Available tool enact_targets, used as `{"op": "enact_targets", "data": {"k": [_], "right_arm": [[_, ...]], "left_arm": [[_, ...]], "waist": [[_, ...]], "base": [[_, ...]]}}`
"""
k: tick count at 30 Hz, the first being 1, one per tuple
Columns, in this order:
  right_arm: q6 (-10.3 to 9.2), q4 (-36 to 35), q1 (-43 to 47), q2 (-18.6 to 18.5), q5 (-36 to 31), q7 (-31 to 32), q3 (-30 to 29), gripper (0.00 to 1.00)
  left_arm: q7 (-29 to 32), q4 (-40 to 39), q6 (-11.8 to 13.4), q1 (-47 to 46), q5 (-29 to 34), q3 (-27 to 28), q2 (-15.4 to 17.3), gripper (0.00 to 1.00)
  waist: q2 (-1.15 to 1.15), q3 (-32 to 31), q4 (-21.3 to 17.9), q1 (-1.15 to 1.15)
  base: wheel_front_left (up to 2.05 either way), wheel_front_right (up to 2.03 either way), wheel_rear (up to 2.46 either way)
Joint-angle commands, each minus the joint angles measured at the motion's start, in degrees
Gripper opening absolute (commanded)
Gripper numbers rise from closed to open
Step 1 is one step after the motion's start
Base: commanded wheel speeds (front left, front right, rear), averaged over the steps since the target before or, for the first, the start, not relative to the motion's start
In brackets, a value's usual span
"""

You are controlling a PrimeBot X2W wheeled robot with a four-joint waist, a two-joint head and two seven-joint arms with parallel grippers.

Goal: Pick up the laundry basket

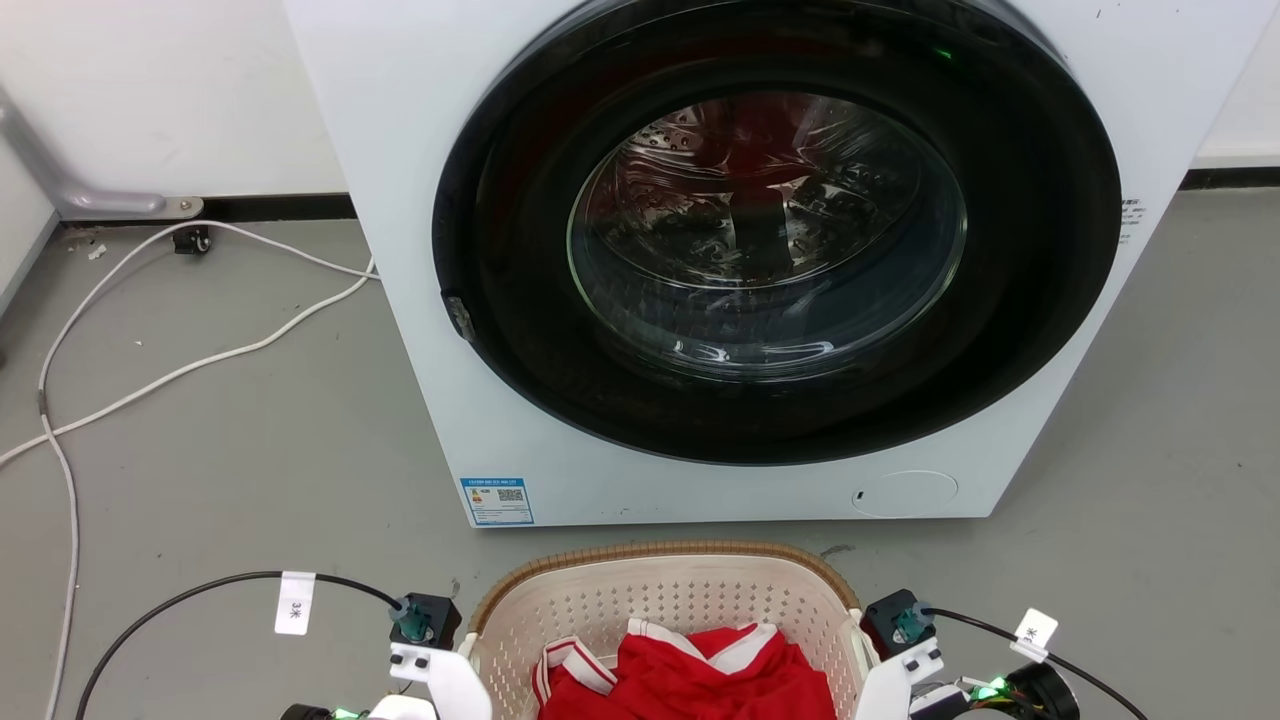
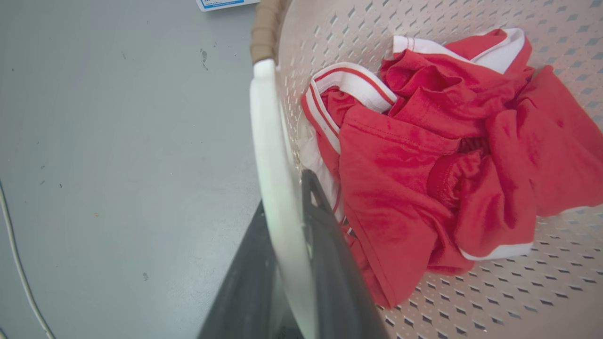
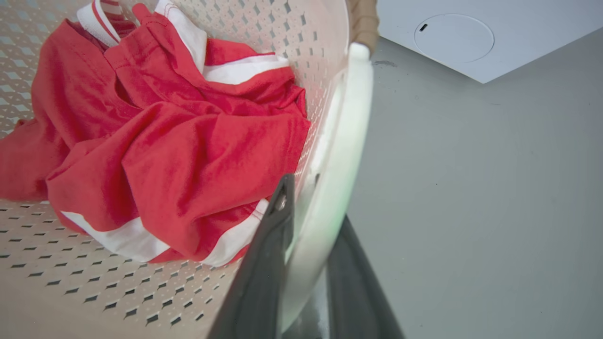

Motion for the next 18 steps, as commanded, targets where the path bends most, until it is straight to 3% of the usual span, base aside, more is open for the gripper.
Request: {"op": "enact_targets", "data": {"k": [1, 18], "right_arm": [[0.74, -0.1, -0.2, 0.6, -0.1, -0.2, 0.6, 0.0], [0.75, 0.2, -0.6, 0.6, 1.8, -0.2, 2.3, 0.0]], "left_arm": [[-0.6, -0.3, -0.2, -1.0, -0.4, -0.4, -0.2, 0.0], [-1.0, 0.0, -0.2, -1.5, -3.4, -3.4, -0.3, 0.0]], "waist": [[0.0, 0.0, 0.0, 0.0], [0.0, 0.0, 0.0, 0.0]], "base": [[0.0, 0.0, 0.0], [0.0, 0.0, 0.0]]}}
